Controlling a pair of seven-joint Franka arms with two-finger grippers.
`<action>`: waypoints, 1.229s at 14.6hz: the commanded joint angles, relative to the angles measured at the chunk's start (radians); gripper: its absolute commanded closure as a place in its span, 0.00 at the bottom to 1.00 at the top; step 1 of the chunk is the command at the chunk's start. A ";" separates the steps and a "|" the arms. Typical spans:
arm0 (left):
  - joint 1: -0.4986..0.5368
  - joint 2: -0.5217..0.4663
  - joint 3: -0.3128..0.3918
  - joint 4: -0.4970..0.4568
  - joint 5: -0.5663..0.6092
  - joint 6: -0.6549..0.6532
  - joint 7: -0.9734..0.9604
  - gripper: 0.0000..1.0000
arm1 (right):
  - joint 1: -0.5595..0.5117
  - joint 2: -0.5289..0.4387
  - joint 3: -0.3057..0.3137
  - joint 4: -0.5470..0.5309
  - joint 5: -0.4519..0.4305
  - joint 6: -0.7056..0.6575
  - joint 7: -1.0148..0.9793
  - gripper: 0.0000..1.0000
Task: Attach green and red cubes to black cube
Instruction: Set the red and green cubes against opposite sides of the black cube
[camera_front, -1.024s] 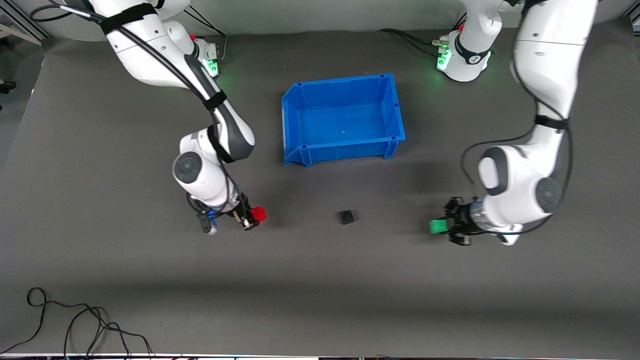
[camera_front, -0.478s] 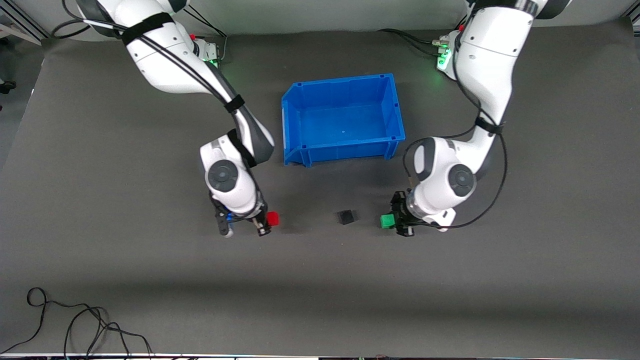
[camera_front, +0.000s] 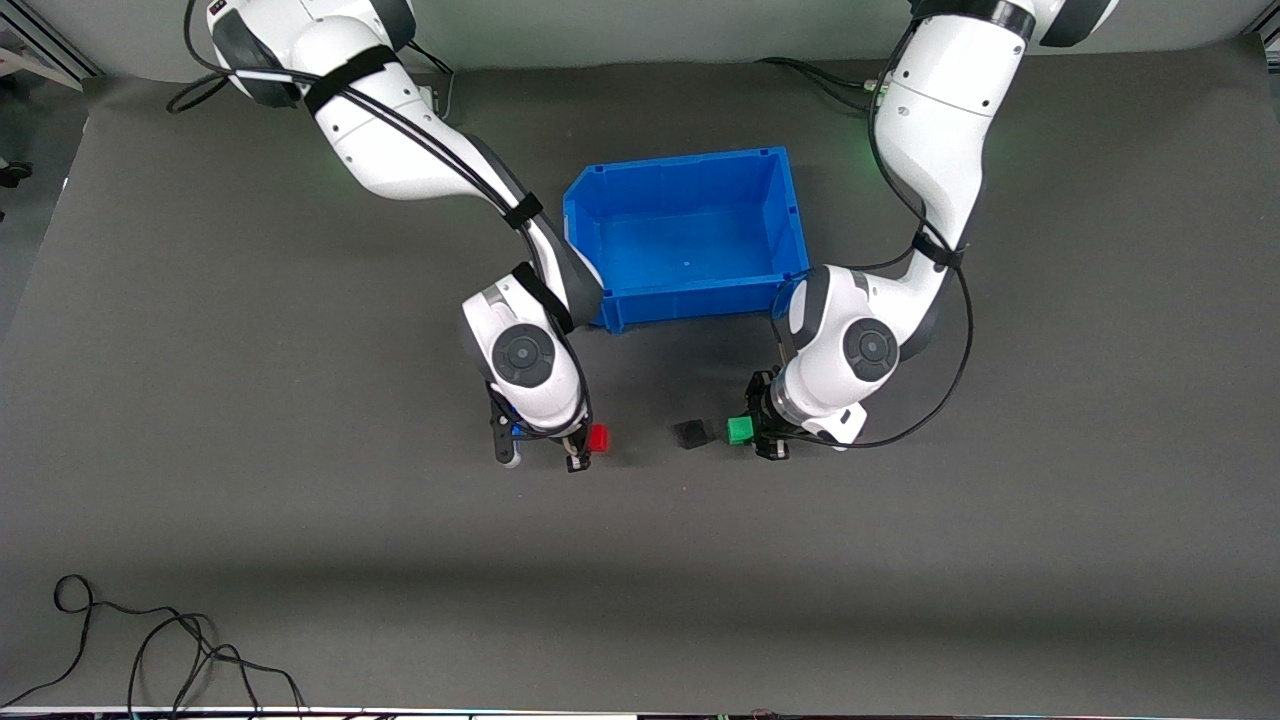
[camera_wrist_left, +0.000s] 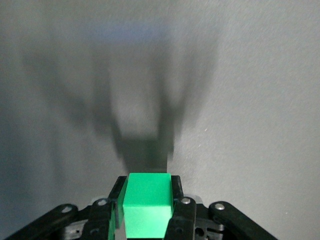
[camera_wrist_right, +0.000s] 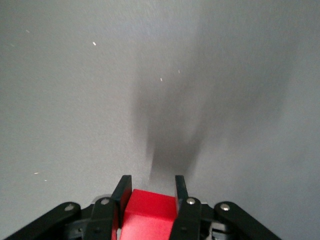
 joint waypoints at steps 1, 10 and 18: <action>-0.037 0.027 0.012 0.027 -0.011 0.038 -0.066 1.00 | 0.043 0.074 -0.011 0.108 -0.030 -0.030 0.105 1.00; -0.091 0.066 0.012 0.077 -0.011 0.076 -0.122 1.00 | 0.115 0.145 -0.012 0.168 -0.095 -0.030 0.257 1.00; -0.124 0.083 0.012 0.100 -0.011 0.078 -0.123 1.00 | 0.116 0.165 -0.012 0.190 -0.097 -0.030 0.299 1.00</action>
